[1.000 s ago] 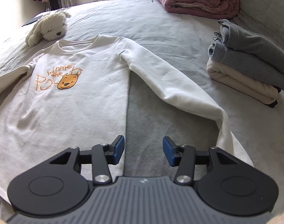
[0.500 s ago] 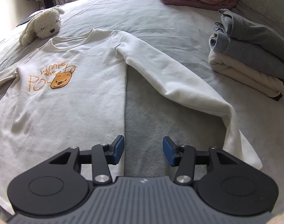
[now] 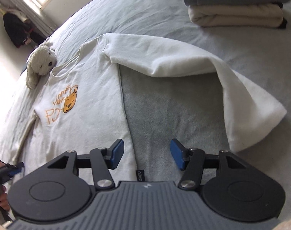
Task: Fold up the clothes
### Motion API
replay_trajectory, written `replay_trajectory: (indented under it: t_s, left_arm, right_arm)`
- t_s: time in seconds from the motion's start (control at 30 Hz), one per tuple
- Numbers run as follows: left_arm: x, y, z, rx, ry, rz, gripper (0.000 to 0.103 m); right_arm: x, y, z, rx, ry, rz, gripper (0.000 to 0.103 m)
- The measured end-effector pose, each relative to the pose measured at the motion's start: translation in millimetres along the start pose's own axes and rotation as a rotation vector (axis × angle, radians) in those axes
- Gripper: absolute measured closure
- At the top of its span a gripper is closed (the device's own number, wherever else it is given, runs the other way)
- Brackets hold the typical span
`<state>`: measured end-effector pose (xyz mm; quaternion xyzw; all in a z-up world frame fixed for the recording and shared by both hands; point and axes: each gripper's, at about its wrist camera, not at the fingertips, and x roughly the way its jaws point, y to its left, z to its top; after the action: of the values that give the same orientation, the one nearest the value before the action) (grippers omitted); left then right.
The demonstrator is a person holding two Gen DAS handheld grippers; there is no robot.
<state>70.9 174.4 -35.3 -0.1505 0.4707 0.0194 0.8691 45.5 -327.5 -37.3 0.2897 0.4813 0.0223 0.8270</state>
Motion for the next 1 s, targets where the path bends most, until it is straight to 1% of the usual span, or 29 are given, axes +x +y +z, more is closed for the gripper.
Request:
replay_trajectory:
  t_s: [0.07, 0.17, 0.23, 0.4, 0.5, 0.57, 0.6, 0.63, 0.67, 0.7, 0.73, 0.83, 0.9, 1.0]
  left_arm:
    - [-6, -1, -9, -0.002, 0.028, -0.05, 0.066]
    - [-12, 11, -24, -0.092, 0.091, -0.177, 0.066]
    - [-14, 19, -35, -0.148, 0.126, -0.247, 0.067]
    - [-19, 28, -65, -0.215, 0.178, -0.365, 0.068]
    - [-21, 30, -81, -0.25, 0.178, -0.408, 0.07]
    - [-22, 28, -89, -0.261, 0.159, -0.427, 0.07]
    - [-24, 27, -92, -0.257, 0.149, -0.43, 0.072]
    - [-25, 25, -95, -0.256, 0.143, -0.428, 0.076]
    - [-26, 23, -97, -0.258, 0.138, -0.42, 0.078]
    - [-27, 21, -99, -0.257, 0.134, -0.408, 0.083]
    - [-28, 19, -100, -0.256, 0.13, -0.396, 0.091]
    - [-37, 15, -100, -0.276, 0.113, -0.377, 0.094]
    - [-47, 13, -99, -0.288, 0.096, -0.378, 0.095]
    - [-65, 9, -95, -0.298, 0.092, -0.396, 0.095]
  right_arm:
    - [-5, -10, -6, 0.065, 0.027, 0.053, 0.045]
    - [-13, -26, -19, 0.145, 0.056, 0.126, 0.049]
    - [-18, -37, -31, 0.192, 0.068, 0.177, 0.052]
    - [-26, -59, -60, 0.298, 0.1, 0.313, 0.053]
    - [-27, -66, -74, 0.346, 0.118, 0.374, 0.056]
    - [-28, -69, -79, 0.372, 0.103, 0.397, 0.057]
    - [-29, -70, -80, 0.379, 0.097, 0.399, 0.058]
    - [-29, -70, -80, 0.384, 0.092, 0.4, 0.06]
    - [-29, -68, -81, 0.379, 0.086, 0.395, 0.064]
    - [-30, -67, -81, 0.37, 0.08, 0.388, 0.067]
    - [-30, -65, -82, 0.355, 0.075, 0.377, 0.074]
    - [-35, -62, -83, 0.332, 0.066, 0.353, 0.088]
    - [-44, -61, -81, 0.335, 0.051, 0.359, 0.09]
    - [-65, -54, -78, 0.299, -0.005, 0.371, 0.093]
